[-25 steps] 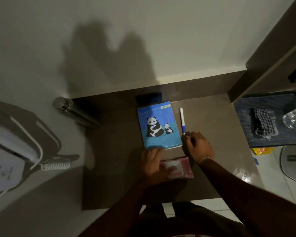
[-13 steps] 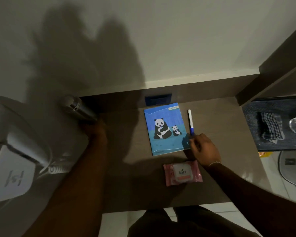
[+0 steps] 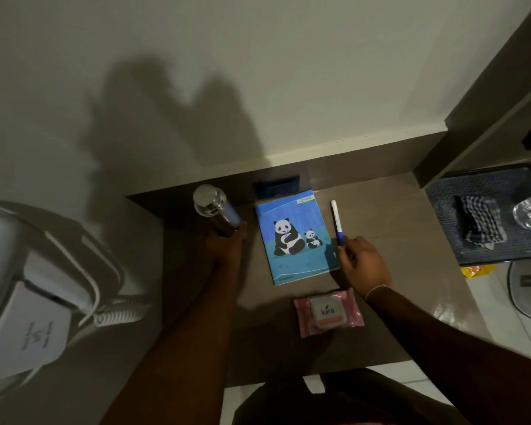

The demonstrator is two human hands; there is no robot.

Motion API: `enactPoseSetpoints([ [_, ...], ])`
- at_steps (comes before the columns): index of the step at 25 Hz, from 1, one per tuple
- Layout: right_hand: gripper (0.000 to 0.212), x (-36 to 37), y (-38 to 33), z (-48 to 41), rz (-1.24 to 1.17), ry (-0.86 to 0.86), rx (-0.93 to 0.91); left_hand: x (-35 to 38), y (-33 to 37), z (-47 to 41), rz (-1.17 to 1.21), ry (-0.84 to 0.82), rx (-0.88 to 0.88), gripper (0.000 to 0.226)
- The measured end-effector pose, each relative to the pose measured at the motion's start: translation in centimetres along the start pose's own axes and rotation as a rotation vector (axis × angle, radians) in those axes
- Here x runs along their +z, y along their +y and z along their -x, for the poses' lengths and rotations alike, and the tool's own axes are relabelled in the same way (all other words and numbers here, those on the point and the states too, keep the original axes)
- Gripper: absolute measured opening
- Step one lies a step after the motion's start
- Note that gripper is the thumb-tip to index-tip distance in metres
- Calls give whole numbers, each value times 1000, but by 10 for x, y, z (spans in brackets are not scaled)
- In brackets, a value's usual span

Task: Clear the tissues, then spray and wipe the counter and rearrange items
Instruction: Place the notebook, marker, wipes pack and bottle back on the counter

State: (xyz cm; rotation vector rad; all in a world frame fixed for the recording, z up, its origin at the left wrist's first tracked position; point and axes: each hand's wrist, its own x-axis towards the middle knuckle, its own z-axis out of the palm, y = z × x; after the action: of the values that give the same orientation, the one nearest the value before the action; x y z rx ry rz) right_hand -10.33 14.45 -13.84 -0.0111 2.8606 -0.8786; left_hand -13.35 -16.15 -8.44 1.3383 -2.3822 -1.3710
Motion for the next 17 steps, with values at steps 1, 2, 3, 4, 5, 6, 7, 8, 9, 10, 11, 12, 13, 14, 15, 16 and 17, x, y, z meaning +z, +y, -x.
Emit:
enactPoseSetpoints([
  [1, 24, -1, 1, 1, 2, 4, -3, 3, 3, 1, -30, -1, 3, 73],
  [2, 25, -3, 4, 1, 7, 6, -3, 3, 5, 2, -59, -10, 8, 72],
  [3, 25, -5, 6, 2, 12, 8, -3, 3, 6, 2, -77, -31, 12, 70],
  [4, 26, -6, 8, 3, 22, 13, -13, 0, 6, 4, -79, -58, 23, 69],
  [5, 28, -7, 10, 4, 28, 19, -28, -3, 3, 8, -71, -91, 28, 66],
  [6, 31, -8, 11, 5, 33, 26, -51, -6, -3, 15, -60, -121, 6, 65],
  [7, 34, -9, 10, 6, 40, 24, -74, -9, -11, 25, -90, -136, -46, 66],
  [8, 38, -9, 8, 5, 56, 19, -95, -10, -22, 38, -171, -144, -97, 71],
  [9, 44, -8, 5, 2, 78, -1, -101, -11, -32, 54, -300, -146, -85, 76],
  [10, 52, -8, 2, -1, 111, -40, -103, -10, -42, 73, -440, -136, 12, 78],
  [11, 61, -8, -3, -4, 144, -94, -96, -5, -51, 92, -550, -111, 172, 78],
  [12, 71, -6, -7, -6, 178, -138, -99, -1, -58, 111, -613, -78, 336, 76],
  [13, 77, -5, -13, -7, 207, -169, -112, 5, -61, 127, -635, -83, 440, 75],
  [14, 81, -5, -17, -9, 240, -193, -121, 11, -63, 138, -657, -117, 497, 75],
  [15, 82, -11, -24, -7, 253, -199, -151, 13, -62, 146, -682, -147, 530, 77],
  [16, 83, -14, -29, -7, 272, -203, -171, 16, -63, 149, -741, -183, 557, 79],
  [17, 83, -19, -35, -4, 292, -213, -172, 14, -62, 152, -812, -198, 574, 80],
])
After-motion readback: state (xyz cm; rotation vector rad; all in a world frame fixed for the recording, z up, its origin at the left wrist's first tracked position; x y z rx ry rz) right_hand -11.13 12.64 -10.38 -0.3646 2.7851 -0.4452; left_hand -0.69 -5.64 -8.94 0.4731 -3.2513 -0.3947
